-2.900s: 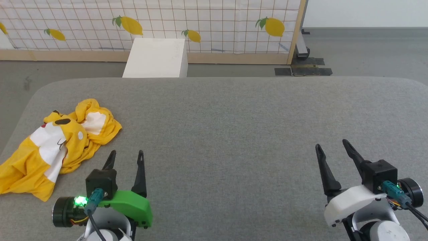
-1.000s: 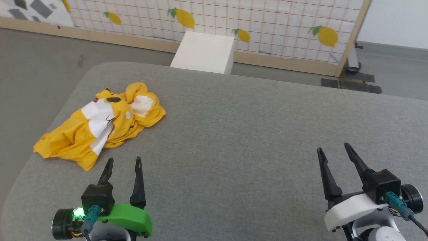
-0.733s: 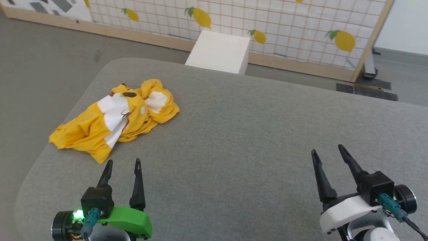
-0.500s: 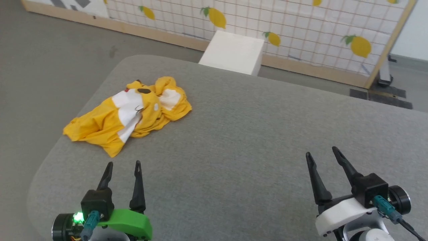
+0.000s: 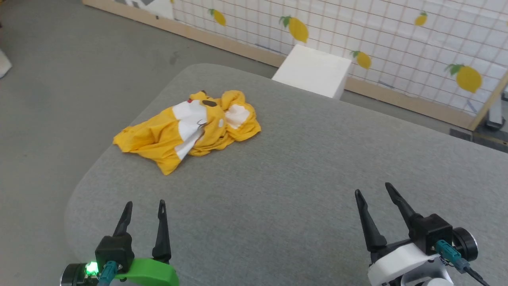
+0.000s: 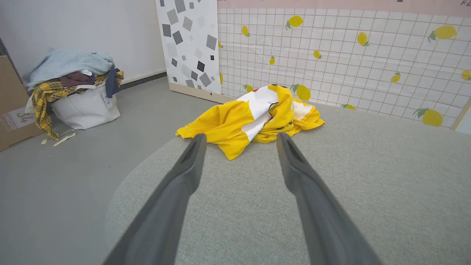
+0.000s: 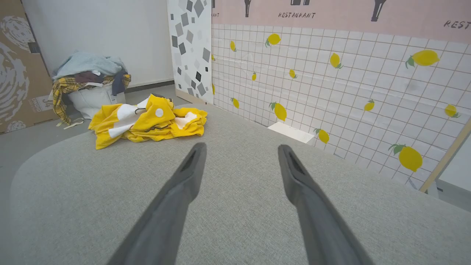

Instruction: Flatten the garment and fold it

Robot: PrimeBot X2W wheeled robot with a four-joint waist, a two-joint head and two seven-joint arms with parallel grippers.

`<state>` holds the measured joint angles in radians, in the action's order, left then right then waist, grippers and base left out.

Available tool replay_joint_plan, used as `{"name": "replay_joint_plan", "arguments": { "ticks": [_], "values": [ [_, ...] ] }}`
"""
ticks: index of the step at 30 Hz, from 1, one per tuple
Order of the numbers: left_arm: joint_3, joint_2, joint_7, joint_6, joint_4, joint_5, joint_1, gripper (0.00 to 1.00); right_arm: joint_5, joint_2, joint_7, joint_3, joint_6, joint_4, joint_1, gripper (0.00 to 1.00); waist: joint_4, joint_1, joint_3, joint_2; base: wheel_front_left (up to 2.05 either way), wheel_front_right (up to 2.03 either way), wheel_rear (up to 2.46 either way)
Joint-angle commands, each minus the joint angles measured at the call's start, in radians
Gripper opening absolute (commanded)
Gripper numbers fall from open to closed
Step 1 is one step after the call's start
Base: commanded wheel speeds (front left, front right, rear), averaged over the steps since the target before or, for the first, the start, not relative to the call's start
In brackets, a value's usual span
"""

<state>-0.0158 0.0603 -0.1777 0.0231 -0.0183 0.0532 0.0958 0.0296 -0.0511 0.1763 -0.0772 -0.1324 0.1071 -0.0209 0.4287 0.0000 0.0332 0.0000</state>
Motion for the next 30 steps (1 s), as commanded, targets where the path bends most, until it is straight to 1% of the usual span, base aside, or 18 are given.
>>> {"name": "replay_joint_plan", "arguments": {
  "ticks": [1, 10, 30],
  "values": [
    [-0.001, 0.004, -0.009, -0.002, -0.001, 0.012, 0.018, 1.00, 0.010, 0.001, 0.010, -0.004, 0.001, 0.005, -0.011, 1.00, 0.027, 0.0000, 0.005, 0.0000, 0.00, 0.00, 0.00],
    [-0.004, 0.004, -0.028, -0.001, -0.007, 0.018, 0.029, 1.00, 0.018, 0.001, 0.029, -0.016, 0.001, 0.020, -0.008, 1.00, 0.083, 0.0000, 0.005, 0.0000, 0.00, 0.00, 0.00],
    [-0.015, 0.001, -0.069, 0.009, -0.018, 0.036, 0.053, 1.00, 0.024, 0.001, 0.070, -0.035, 0.002, 0.048, -0.016, 1.00, 0.167, 0.0000, 0.010, 0.0000, 0.00, 0.00, 0.00]
  ]
}}
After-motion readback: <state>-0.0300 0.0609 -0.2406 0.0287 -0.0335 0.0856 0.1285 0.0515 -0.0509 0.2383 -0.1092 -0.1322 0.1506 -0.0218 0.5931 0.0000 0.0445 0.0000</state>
